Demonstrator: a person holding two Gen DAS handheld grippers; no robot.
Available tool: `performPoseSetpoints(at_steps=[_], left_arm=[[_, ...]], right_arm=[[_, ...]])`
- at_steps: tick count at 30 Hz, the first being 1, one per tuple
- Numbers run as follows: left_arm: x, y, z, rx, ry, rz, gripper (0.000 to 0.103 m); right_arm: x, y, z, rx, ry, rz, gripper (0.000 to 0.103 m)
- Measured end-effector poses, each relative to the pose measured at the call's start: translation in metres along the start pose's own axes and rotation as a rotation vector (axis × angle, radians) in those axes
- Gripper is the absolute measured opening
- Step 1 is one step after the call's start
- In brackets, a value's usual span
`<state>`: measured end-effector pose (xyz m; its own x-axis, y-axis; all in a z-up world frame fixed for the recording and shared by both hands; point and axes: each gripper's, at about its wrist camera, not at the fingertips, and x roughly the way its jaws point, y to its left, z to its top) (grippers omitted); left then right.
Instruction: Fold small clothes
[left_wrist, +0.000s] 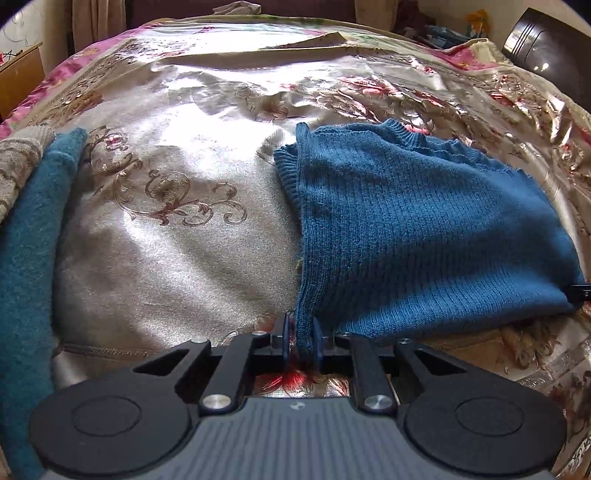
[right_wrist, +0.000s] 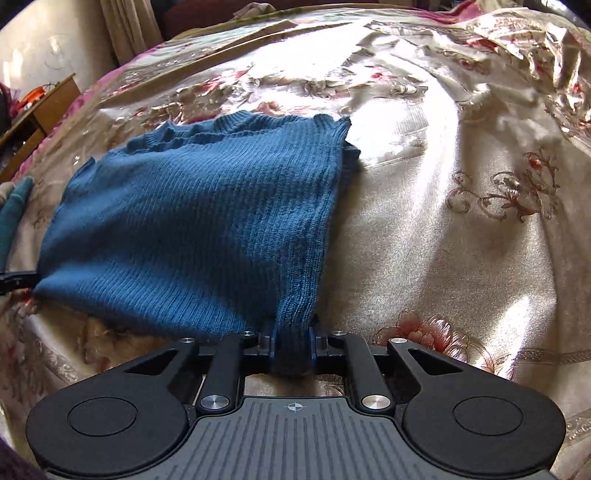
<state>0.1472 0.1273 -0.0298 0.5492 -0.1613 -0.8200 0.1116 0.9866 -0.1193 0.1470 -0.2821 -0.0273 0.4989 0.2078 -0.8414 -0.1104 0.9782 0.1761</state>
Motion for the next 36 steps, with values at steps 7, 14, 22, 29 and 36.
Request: performPoseSetpoints(at_steps=[7, 14, 22, 29, 36], left_arm=[[-0.017, 0.018, -0.008, -0.15, -0.046, -0.054, 0.024], [-0.034, 0.003, -0.008, -0.184, -0.168, -0.062, 0.024], [-0.009, -0.007, -0.009, -0.22, -0.201, -0.044, 0.024], [0.007, -0.001, -0.019, -0.243, -0.205, -0.049, 0.024], [0.006, -0.005, -0.023, -0.217, -0.235, -0.048, 0.025]], right_arm=[[-0.034, 0.015, 0.004, -0.024, -0.064, -0.024, 0.02], [-0.04, 0.054, 0.045, -0.075, -0.144, 0.025, 0.022], [0.032, 0.104, 0.12, -0.047, -0.149, 0.115, 0.027], [0.091, 0.131, 0.137, -0.069, -0.021, 0.121, 0.037], [0.091, 0.14, 0.131, -0.132, -0.034, 0.123, 0.009]])
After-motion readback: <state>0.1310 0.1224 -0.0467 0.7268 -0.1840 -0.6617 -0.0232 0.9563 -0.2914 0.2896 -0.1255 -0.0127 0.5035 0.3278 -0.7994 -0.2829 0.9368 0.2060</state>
